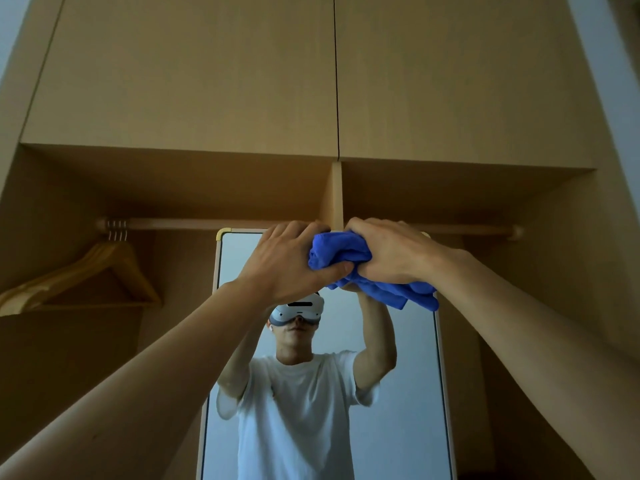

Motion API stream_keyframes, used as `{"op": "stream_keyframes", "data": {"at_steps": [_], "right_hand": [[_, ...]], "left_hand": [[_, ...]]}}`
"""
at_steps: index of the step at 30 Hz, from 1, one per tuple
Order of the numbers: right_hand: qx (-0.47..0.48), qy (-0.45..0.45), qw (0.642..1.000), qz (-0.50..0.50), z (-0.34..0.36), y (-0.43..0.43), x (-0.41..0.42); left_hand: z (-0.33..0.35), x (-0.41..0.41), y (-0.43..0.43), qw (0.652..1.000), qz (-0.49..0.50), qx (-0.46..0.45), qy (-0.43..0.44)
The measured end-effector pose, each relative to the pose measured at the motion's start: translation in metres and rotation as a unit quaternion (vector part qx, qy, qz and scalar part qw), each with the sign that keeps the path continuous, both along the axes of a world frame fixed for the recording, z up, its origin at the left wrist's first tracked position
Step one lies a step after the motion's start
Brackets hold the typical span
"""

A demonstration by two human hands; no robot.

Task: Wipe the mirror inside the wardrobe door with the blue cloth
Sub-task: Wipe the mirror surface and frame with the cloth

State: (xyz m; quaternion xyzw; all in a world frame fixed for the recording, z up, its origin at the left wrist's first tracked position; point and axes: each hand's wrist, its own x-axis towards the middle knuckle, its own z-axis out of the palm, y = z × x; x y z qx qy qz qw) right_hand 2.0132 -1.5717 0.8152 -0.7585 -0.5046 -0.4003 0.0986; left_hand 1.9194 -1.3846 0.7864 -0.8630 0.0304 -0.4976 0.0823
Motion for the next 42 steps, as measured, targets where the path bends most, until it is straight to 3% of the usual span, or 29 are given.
{"op": "stream_keyframes", "data": {"at_steps": [8,20,32,37,42], "right_hand": [[-0.002,0.004,1.000,0.005,0.001,-0.020,-0.028],[0.008,0.070,0.997,0.017,0.006,-0.027,-0.036],[0.161,0.031,0.983,-0.086,0.061,-0.052,-0.039],[0.152,0.088,0.974,-0.141,0.066,-0.061,-0.021],[0.146,0.131,0.974,-0.115,0.070,-0.060,-0.009]], "left_hand": [[-0.002,-0.021,-0.011,1.000,-0.021,0.011,-0.020],[0.010,-0.027,-0.003,0.999,-0.025,0.016,0.028],[0.021,-0.029,0.011,0.994,0.104,0.020,0.009],[0.017,-0.026,0.010,0.994,0.105,0.025,-0.010],[0.011,-0.027,0.012,0.998,0.059,0.009,-0.036]]}}
